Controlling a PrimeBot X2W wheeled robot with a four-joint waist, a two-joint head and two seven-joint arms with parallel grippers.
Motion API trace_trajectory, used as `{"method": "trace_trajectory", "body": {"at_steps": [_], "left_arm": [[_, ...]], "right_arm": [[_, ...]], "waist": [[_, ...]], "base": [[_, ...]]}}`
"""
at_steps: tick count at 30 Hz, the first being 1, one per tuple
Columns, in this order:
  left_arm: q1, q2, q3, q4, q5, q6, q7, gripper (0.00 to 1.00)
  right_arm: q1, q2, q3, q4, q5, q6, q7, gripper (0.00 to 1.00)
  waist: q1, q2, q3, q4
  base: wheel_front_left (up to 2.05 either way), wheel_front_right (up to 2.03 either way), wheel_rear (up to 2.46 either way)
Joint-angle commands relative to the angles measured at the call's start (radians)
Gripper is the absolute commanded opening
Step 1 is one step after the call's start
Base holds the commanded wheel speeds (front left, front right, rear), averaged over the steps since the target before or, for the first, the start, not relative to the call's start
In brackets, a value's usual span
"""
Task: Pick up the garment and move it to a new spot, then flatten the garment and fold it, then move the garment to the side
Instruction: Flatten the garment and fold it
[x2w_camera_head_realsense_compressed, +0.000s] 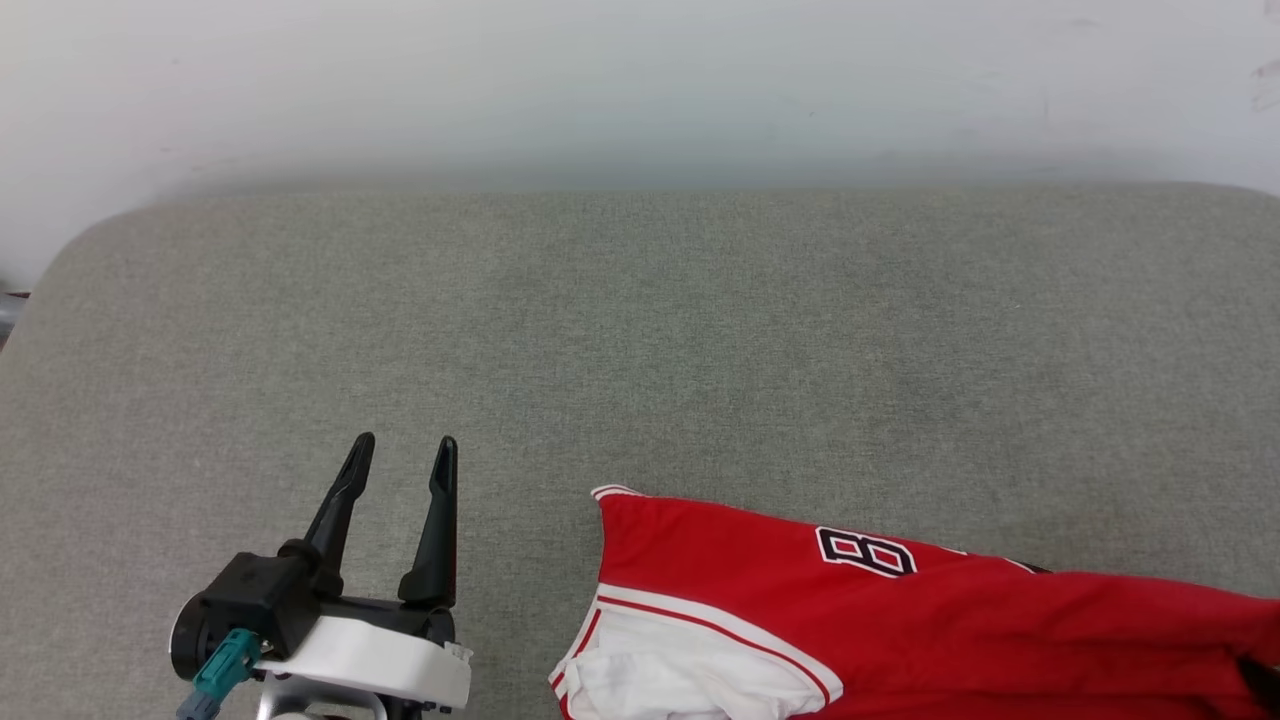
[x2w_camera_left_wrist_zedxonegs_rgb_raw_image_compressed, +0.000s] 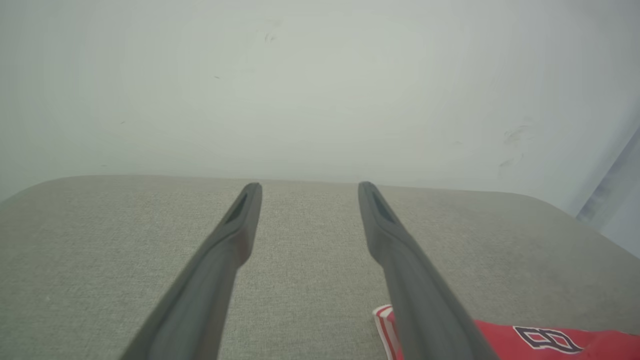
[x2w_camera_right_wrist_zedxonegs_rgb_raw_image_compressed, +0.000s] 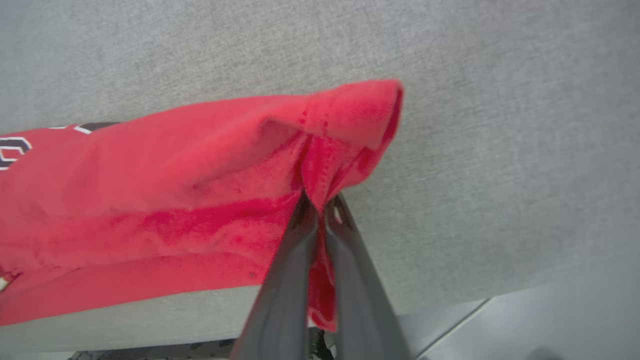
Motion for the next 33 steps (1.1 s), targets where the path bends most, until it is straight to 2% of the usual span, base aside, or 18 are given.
{"method": "trace_trajectory", "body": {"at_steps": [1, 6, 9, 15, 19, 25, 33], "left_arm": [[0.015, 0.0, 0.004, 0.003, 0.002, 0.0, -0.002, 1.0], [0.028, 0.002, -0.001, 0.01, -0.001, -0.002, -0.002, 1.0], [0.033, 0.001, -0.009, 0.014, -0.001, -0.004, 0.001, 1.0], [0.035, 0.002, -0.019, 0.014, -0.003, -0.001, 0.012, 1.0], [0.03, 0.005, -0.02, 0.009, -0.005, 0.003, 0.016, 1.0], [0.004, 0.003, -0.025, 0.005, -0.005, -0.001, 0.02, 1.0], [-0.035, -0.011, -0.029, 0.013, -0.009, -0.009, 0.013, 1.0]], "right_arm": [[-0.006, 0.036, -0.008, -0.012, 0.04, -0.001, 0.027, 0.0], [-0.032, 0.178, -0.044, -0.077, 0.264, -0.001, 0.203, 0.0], [-0.025, 0.235, -0.054, -0.128, 0.373, -0.001, 0.295, 0.0], [-0.009, 0.277, -0.015, -0.166, 0.556, -0.001, 0.409, 0.0], [-0.007, 0.279, 0.101, -0.142, 0.663, -0.001, 0.376, 0.0], [-0.041, 0.278, 0.302, -0.098, 0.732, -0.001, 0.273, 0.0], [-0.14, 0.277, 0.507, 0.001, 0.746, 0.0, 0.104, 0.0]], "waist": [[-0.0001, -0.0001, -0.011, -0.006], [-0.0001, -0.0001, -0.037, -0.004], [-0.0001, -0.0001, -0.05, 0.006], [-0.0001, -0.0001, -0.071, 0.04], [-0.0001, -0.0001, -0.069, 0.069], [-0.0001, -0.0001, -0.041, 0.124], [-0.0001, -0.0001, 0.031, 0.178]], "base": [[0.0, 0.0, 0.0], [0.0, 0.0, 0.0], [0.0, 0.0, 0.0], [0.0, 0.0, 0.0], [0.0, 0.0, 0.0], [0.0, 0.0, 0.0], [0.0, 0.0, 0.0]]}}
